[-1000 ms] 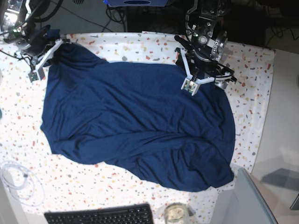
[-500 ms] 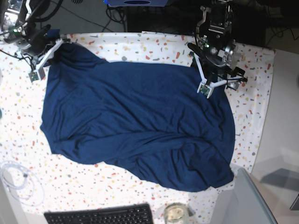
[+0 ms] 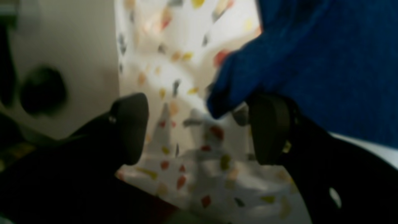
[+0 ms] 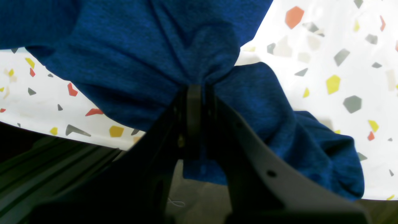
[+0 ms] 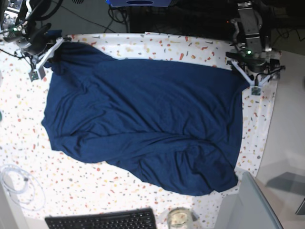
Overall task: Layout the t-shirt on the table in an organized manner, then fold the t-shirt properly
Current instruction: 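Release and regrasp the shirt corner with the left gripper, pulling outward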
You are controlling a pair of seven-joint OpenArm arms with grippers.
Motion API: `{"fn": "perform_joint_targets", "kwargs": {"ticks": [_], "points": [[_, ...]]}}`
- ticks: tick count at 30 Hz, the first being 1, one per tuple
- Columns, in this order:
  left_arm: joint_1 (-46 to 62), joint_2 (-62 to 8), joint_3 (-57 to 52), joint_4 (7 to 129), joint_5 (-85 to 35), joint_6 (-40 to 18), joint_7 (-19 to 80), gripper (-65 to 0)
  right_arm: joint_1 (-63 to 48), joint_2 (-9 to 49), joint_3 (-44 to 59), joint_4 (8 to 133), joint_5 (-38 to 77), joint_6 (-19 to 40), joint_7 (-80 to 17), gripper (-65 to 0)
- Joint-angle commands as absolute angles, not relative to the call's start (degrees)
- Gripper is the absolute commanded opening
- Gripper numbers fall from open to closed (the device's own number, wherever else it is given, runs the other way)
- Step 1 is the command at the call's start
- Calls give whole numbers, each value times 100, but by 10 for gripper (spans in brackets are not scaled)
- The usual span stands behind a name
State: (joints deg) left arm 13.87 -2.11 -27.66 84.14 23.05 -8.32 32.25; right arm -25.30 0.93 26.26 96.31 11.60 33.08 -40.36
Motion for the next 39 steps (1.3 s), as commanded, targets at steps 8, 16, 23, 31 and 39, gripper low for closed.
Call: {"fn": "perform_joint_targets", "kwargs": {"ticks": [8, 16, 23, 31, 39], "points": [[1464, -558, -3521, 8505, 1086, -787, 3134, -166, -2510, 171, 2914, 9710, 1191, 3327, -3969, -642], [1376, -558, -4084, 8505, 1059, -787, 3134, -166, -2519, 171, 2985, 9727, 1191, 3327, -3969, -642], [2132, -365, -3248, 8989, 426, -787, 3134, -166, -2519, 171, 2985, 9763, 1191, 3327, -3969, -642], [2721, -725, -3240, 8848, -2510, -1473, 3143, -166, -2519, 295, 2985, 9771, 1191, 3327, -3969, -644], [2659, -690, -3582, 8796, -2659, -1473, 3134, -166, -2519, 295, 2985, 9771, 1191, 3327, -3960, -644]]}}
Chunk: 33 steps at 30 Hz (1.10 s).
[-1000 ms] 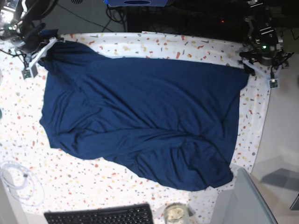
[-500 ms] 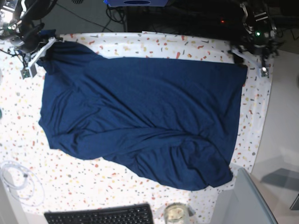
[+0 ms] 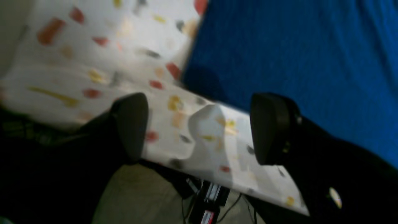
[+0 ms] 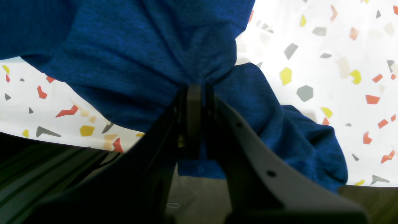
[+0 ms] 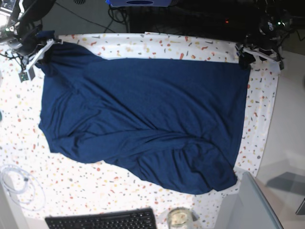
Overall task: Layout the t-shirt on the table in an organized manner, then fold the t-shirt properly
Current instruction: 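Release and regrasp the shirt corner with the left gripper, pulling outward, then pull both held corners apart and lay the shirt down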
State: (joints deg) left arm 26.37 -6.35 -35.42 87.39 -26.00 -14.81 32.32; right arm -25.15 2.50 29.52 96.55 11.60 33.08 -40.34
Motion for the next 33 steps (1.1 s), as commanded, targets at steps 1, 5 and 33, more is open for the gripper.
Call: {"fn": "perform_joint_targets", "kwargs": {"ticks": [1, 5, 33], "points": [[2651, -690, -3626, 8734, -2668, -1473, 3134, -166, -2519, 295, 2985, 9771, 1191, 3327, -3960, -644], [2554, -690, -3749, 8549, -2668, -1473, 3143, -166, -2519, 303, 2967, 9771, 1191, 3327, -3943, -642], [1745, -699, -2571, 9218, -2633, -1490, 3152, -650, 971, 1552, 2053, 6519, 1182, 3327, -3873, -633]]}}
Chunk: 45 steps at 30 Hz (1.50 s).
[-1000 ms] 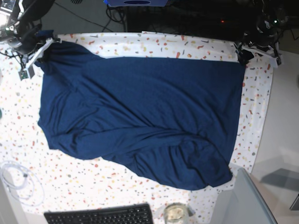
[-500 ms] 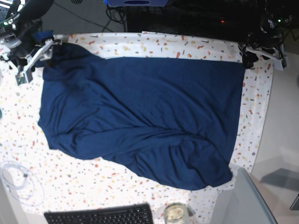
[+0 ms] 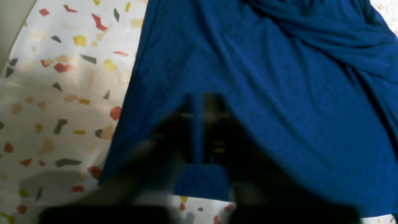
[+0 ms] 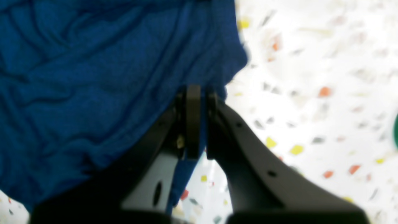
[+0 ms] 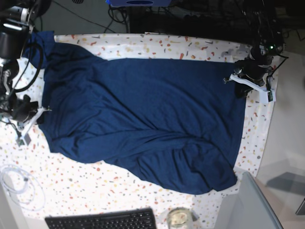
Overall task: Layout the t-shirt on the table in an organized manner, then fold the t-shirt properly
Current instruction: 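Pull both held corners apart and lay the shirt down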
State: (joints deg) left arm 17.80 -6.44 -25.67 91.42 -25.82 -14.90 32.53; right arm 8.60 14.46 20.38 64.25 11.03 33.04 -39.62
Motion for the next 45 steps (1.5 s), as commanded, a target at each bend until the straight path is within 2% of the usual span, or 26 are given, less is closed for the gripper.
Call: {"fn": "perform_joint_targets", "kwargs": {"ticks": [1, 8, 14, 24, 29, 31, 33, 35, 37, 38, 42, 45], "points": [[1675, -699, -2571, 9130, -2624, -1490, 3152, -650, 1051, 1578, 2009, 6308, 1182, 3327, -3785, -642], [1367, -752, -2580, 8312, -2466, -1490, 3134, -650, 1385, 1613, 1710, 4954, 1182, 3319, -2862, -648], [1314, -567, -2607, 8180, -1323, -1490, 3116, -650, 1209, 1798, 1719, 4497, 1191, 2677, -2677, -648], [1349, -541, -2633, 8470, -1226, -1490, 3134, -650, 119, 1719, 2176, 6431, 1209, 2466, -2686, -645], [1675, -532, -2914, 9007, -1235, -1499, 3143, -650, -690, 1297, 2703, 8084, 1218, 2466, -2712, -639], [1789, -523, -3187, 9086, -1297, -1516, 3143, -650, -936, 1033, 3011, 8523, 1218, 2466, -2879, -591], [1903, -585, -3486, 9059, -1648, -1516, 3143, -650, -1095, 875, 3231, 8787, 1218, 2466, -3266, -471], [2097, -646, -3881, 9007, -2202, -1516, 3143, -650, -1262, 725, 3389, 8980, 1218, 2466, -3565, -324], [2308, -848, -4084, 8989, -2668, -1516, 3143, -650, -1569, 585, 3538, 9279, 1218, 2466, -3600, -224], [2431, -936, -4119, 8989, -2862, -1516, 3143, -650, -1745, 514, 3591, 9490, 1218, 2466, -3600, -192], [2703, -1156, -4127, 9007, -3116, -1516, 3125, -650, -2642, 470, 3459, 10308, 1191, 2475, -3635, -152], [2703, -1165, -4242, 8989, -3099, -1516, 3116, -650, -3204, 708, 3152, 10484, 1182, 2475, -3635, -122]]}}
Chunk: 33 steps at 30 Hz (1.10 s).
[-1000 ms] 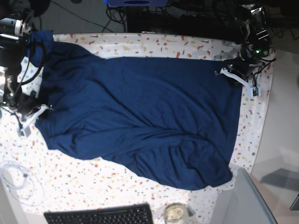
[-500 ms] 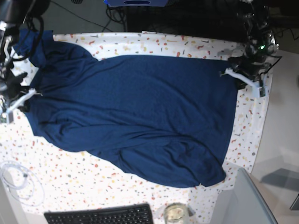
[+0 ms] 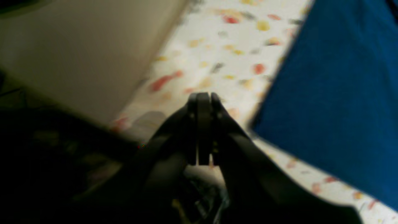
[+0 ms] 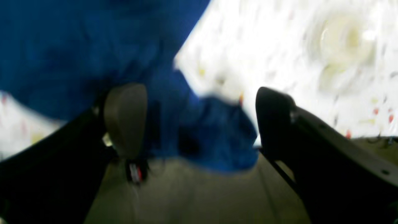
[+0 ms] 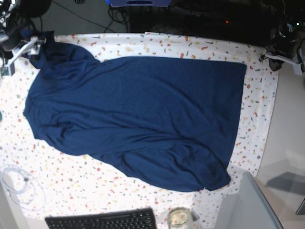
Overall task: Layout the t-shirt on the table in an organized manner, then fold the t-shirt properly
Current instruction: 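Pull both held corners apart and lay the shirt down, then grasp the sleeve near the right gripper and pull it outward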
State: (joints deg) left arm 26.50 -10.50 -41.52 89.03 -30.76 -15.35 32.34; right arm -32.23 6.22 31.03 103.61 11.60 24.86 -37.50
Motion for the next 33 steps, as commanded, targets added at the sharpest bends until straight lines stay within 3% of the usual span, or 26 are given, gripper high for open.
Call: {"fn": "perform_joint_targets", "kwargs": {"ticks": [1, 11, 12, 13, 17, 24, 33], "points": [[2695, -1156, -4242, 8989, -3090, -1516, 3116, -650, -3319, 796, 3029, 10431, 1182, 2466, -3635, -117], [2580, -1147, -4224, 8980, -3099, -1516, 3125, -650, -2888, 1121, 2923, 8936, 1182, 2466, -3600, -135], [2580, -1147, -4224, 8980, -3099, -1516, 3125, -650, -2879, 1147, 2923, 8919, 1182, 2466, -3600, -177], [2580, -1147, -4224, 8980, -3099, -1516, 3125, -650, -2897, 1147, 2923, 8963, 1182, 2475, -3600, -258], [2615, -1147, -4224, 8980, -3099, -1516, 3125, -650, -3143, 1095, 2949, 9692, 1191, 2475, -3609, -644], [2615, -1147, -4224, 8980, -3099, -1516, 3125, -650, -3363, 752, 2642, 11363, 1191, 2475, -3978, -650], [2607, -1147, -4224, 8989, -3099, -1516, 3125, -650, -2202, 734, 1033, 11442, 1191, 2440, -5086, -650]]}}
